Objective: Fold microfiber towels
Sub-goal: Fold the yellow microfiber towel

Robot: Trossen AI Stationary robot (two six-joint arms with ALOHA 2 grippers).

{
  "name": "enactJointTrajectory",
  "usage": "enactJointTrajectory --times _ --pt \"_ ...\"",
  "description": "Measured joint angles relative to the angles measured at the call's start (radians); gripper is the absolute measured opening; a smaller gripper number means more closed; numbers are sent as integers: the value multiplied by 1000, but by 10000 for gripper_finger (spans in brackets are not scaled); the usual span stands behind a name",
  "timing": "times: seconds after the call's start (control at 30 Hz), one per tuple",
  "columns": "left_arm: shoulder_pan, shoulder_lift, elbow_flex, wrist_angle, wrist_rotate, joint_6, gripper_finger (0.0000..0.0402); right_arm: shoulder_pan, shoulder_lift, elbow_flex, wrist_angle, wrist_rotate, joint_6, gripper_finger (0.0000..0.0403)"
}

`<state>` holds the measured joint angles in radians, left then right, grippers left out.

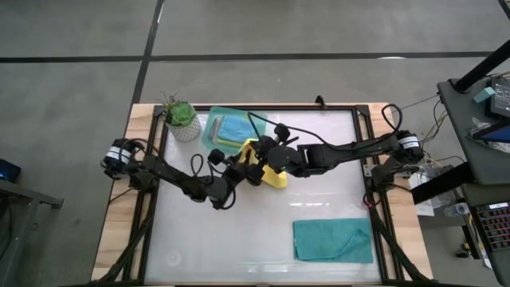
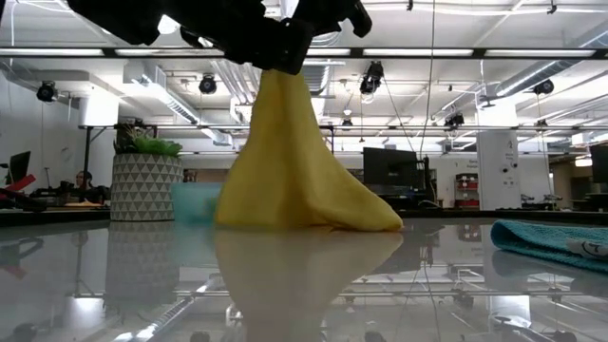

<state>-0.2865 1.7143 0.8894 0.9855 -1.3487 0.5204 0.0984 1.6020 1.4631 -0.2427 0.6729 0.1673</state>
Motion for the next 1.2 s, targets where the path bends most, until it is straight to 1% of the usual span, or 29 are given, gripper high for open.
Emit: enactJointTrajectory --times 0.03,0.1,0.23,0.3,0.4,0.47,0.53,0.6,0.67,0.73,0.8,0.87,0.93,0.97,1.03,1.1,1.2 --pt "-4 -3 0 -1 4 11 17 0 -1 0 -8 -1 -3 8" --pt "-13 -13 -2 -4 4 33 7 0 -5 0 -41 -3 -4 8" --pt "-53 -79 -11 -6 14 142 1 0 -20 -1 -136 -21 -44 8" --pt "-78 -125 -13 -30 12 171 1 0 -31 -1 -186 -73 -85 8" --pt "-105 -201 -11 -138 23 160 0 -5 -37 -1 -197 -188 -129 9" --pt "-116 -246 -12 -207 28 115 0 -13 -37 -1 -199 -275 -134 10" --pt "-118 -292 -12 -291 27 46 0 -28 -37 -1 -216 -339 -142 19" --pt "-119 -330 -12 -406 27 -50 0 -48 -37 -2 -230 -387 -147 35" --pt "-118 -361 -13 -546 41 -159 0 -71 -37 -2 -262 -412 -145 56" --pt "-119 -397 -13 -698 107 -282 0 -95 -37 -2 -309 -422 -143 80" --pt "-120 -449 -13 -864 231 -425 0 -123 -37 -16 -358 -471 -143 106" --pt "-120 -496 -13 -1032 407 -564 0 -154 -37 -51 -365 -582 -143 131" --pt "-120 -528 -17 -1188 569 -654 0 -179 -37 -104 -350 -725 -150 156" --pt "-122 -535 -23 -1243 627 -683 0 -189 -37 -139 -326 -784 -151 166" --pt "-138 -539 -46 -1322 728 -698 0 -203 -33 -211 -264 -855 -138 187" --pt "-157 -539 -74 -1354 832 -689 0 -209 -28 -289 -190 -864 -139 203" --pt "-169 -534 -116 -1340 991 -678 0 -210 -16 -391 -100 -864 -158 218"
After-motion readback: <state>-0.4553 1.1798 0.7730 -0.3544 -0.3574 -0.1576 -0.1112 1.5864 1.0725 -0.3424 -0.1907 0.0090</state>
